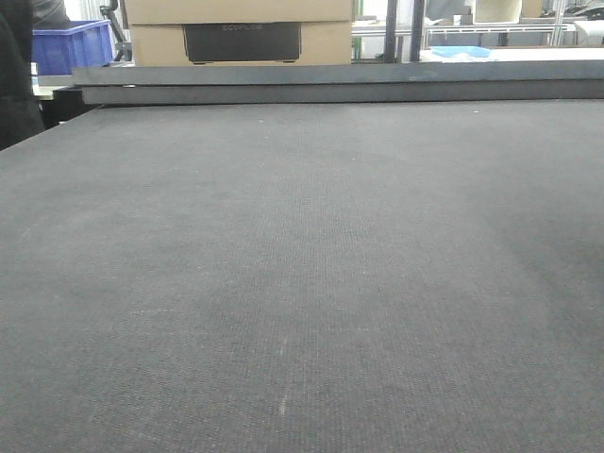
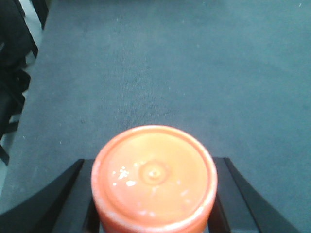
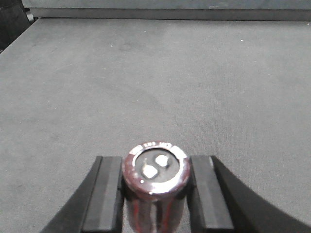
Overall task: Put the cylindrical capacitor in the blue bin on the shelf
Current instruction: 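Hold both cylinders and drive the base away from the table, then drive the base to the shelf of blue bins holding both cylinders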
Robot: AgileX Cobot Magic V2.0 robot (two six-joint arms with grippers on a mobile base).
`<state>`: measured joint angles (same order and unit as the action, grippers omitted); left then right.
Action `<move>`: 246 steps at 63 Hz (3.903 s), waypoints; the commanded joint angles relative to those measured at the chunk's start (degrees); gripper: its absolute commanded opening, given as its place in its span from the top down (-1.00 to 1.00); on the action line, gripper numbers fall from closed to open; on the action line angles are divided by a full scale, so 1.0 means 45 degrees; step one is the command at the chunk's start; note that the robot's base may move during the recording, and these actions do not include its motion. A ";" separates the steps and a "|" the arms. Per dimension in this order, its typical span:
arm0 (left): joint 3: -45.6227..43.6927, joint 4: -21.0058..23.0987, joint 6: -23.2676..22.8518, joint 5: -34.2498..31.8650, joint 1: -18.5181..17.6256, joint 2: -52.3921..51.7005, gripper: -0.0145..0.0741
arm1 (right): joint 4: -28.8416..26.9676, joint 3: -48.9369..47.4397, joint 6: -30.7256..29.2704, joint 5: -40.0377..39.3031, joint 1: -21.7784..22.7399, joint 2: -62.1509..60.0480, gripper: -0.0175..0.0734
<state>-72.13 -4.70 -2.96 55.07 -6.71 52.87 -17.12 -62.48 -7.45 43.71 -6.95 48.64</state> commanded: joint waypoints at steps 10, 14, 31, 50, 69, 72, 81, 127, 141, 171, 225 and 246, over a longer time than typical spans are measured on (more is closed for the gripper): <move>0.0014 0.0007 -0.0077 -0.0166 0.0063 -0.0057 0.92 | 0.0060 -0.0128 -0.0033 -0.0209 -0.0013 -0.0096 0.95; 0.0014 0.0007 -0.0077 -0.0166 0.0063 -0.0057 0.92 | 0.0060 -0.0128 -0.0033 -0.0209 -0.0013 -0.0096 0.95; 0.0014 0.0007 -0.0077 -0.0166 0.0063 -0.0057 0.92 | 0.0060 -0.0128 -0.0033 -0.0209 -0.0013 -0.0096 0.95; 0.0014 0.0007 -0.0077 -0.0166 0.0063 -0.0057 0.92 | 0.0060 -0.0128 -0.0033 -0.0209 -0.0013 -0.0096 0.95; 0.0014 0.0007 -0.0077 -0.0166 0.0063 -0.0057 0.92 | 0.0060 -0.0128 -0.0033 -0.0209 -0.0013 -0.0096 0.95; 0.0014 0.0007 -0.0077 -0.0166 0.0063 -0.0057 0.92 | 0.0060 -0.0128 -0.0033 -0.0209 -0.0013 -0.0096 0.95; 0.0014 0.0007 -0.0077 -0.0166 0.0063 -0.0057 0.92 | 0.0053 -0.0128 -0.0033 -0.0237 -0.0013 -0.0017 0.95; 0.0014 0.0007 -0.0077 -0.0161 0.0063 -0.0115 0.92 | 0.0053 -0.0128 -0.0033 -0.0486 -0.0013 0.0114 0.95; 0.0014 0.0007 -0.0077 -0.0161 0.0063 -0.0115 0.92 | 0.0053 -0.0128 -0.0033 -0.0486 -0.0013 0.0114 0.95; 0.0014 0.0007 -0.0077 -0.0161 0.0063 -0.0115 0.92 | 0.0053 -0.0128 -0.0033 -0.0486 -0.0013 0.0114 0.95; 0.0014 -0.0019 -0.0077 -0.0161 0.0063 -0.0119 0.92 | 0.0053 -0.0128 -0.0033 -0.0486 -0.0013 0.0114 0.95; 0.0014 -0.0019 -0.0077 -0.0161 0.0063 -0.0119 0.92 | 0.0053 -0.0128 -0.0033 -0.0486 -0.0013 0.0057 0.95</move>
<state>-72.04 -4.91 -3.08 55.21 -6.71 52.64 -17.12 -62.60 -7.45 43.26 -6.95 49.24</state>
